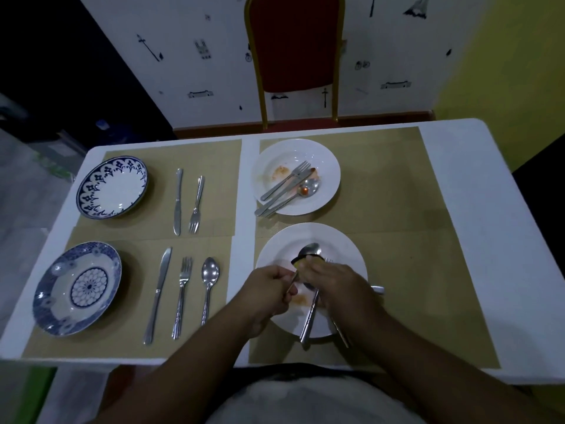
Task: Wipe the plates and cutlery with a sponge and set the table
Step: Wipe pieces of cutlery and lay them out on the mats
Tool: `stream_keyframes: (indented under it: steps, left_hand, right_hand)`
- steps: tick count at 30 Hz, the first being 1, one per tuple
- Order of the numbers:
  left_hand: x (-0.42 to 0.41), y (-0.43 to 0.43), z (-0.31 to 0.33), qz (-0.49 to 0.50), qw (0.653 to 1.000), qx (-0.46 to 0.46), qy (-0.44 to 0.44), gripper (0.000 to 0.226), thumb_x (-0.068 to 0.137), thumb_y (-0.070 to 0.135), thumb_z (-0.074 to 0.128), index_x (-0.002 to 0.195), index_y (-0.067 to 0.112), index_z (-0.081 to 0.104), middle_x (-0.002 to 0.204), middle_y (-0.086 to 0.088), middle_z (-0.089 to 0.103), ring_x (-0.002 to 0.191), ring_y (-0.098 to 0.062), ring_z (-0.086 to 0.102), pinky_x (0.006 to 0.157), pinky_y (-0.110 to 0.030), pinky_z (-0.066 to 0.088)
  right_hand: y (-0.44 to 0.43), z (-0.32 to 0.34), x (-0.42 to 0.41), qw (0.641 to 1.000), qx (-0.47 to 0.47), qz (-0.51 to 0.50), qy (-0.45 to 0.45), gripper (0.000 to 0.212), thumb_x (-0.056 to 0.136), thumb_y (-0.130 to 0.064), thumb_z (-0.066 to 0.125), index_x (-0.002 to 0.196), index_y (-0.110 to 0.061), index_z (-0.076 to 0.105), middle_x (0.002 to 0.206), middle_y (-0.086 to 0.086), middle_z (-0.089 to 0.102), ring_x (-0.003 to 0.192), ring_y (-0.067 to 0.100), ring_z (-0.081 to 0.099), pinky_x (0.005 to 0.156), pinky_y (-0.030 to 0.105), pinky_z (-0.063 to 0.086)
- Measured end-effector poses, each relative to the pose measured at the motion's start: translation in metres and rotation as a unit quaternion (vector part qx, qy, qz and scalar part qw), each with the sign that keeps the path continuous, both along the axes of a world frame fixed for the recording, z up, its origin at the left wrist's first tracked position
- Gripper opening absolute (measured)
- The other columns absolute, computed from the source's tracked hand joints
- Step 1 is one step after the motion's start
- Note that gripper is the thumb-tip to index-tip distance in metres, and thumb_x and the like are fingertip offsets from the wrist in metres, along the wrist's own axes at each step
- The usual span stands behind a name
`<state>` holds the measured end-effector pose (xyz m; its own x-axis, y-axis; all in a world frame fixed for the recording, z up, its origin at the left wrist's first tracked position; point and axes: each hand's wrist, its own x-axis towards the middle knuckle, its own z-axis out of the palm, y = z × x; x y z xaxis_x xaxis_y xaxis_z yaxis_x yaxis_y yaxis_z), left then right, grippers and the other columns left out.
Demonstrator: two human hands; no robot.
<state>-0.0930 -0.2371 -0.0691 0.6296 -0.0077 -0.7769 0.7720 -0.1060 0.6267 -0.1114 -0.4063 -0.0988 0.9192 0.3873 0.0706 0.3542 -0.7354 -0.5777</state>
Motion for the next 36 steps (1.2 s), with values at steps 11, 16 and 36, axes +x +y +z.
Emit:
stream_keyframes:
  steps: [11, 16, 36]
  left_hand:
    - [-0.011, 0.008, -0.007, 0.011, 0.997, 0.06, -0.038, 0.017, 0.097, 0.006, 0.062, 0.109, 0.007, 0.073, 0.071, -0.006, 0.063, 0.06, -0.015, 0.052, 0.049, -0.024, 0.042]
    - [-0.01, 0.0, 0.002, -0.001, 0.999, 0.036, -0.038, 0.021, 0.1, 0.004, 0.054, 0.103, 0.005, 0.074, 0.079, -0.011, 0.064, 0.064, -0.017, 0.055, 0.051, -0.024, 0.044]
    - [-0.016, 0.009, 0.003, -0.087, 0.985, 0.128, -0.078, 0.024, 0.099, 0.025, 0.057, 0.096, 0.019, 0.08, 0.081, 0.001, 0.069, 0.063, -0.012, 0.052, 0.057, -0.024, 0.041]
  right_hand:
    - [-0.029, 0.004, 0.031, 0.988, 0.054, -0.138, 0.052, 0.072, 0.074, 0.01, 0.054, 0.132, -0.032, 0.054, 0.14, -0.012, 0.05, 0.122, 0.013, 0.053, 0.094, 0.022, 0.043]
    - [-0.005, 0.003, 0.01, 0.999, 0.011, 0.033, 0.013, 0.051, 0.081, -0.017, 0.063, 0.129, -0.031, 0.055, 0.139, -0.009, 0.051, 0.113, 0.014, 0.055, 0.089, 0.022, 0.038]
    - [-0.024, 0.001, 0.038, 0.984, 0.051, -0.133, 0.104, 0.065, 0.076, 0.005, 0.062, 0.132, -0.027, 0.055, 0.138, -0.007, 0.053, 0.125, 0.013, 0.05, 0.101, 0.025, 0.04]
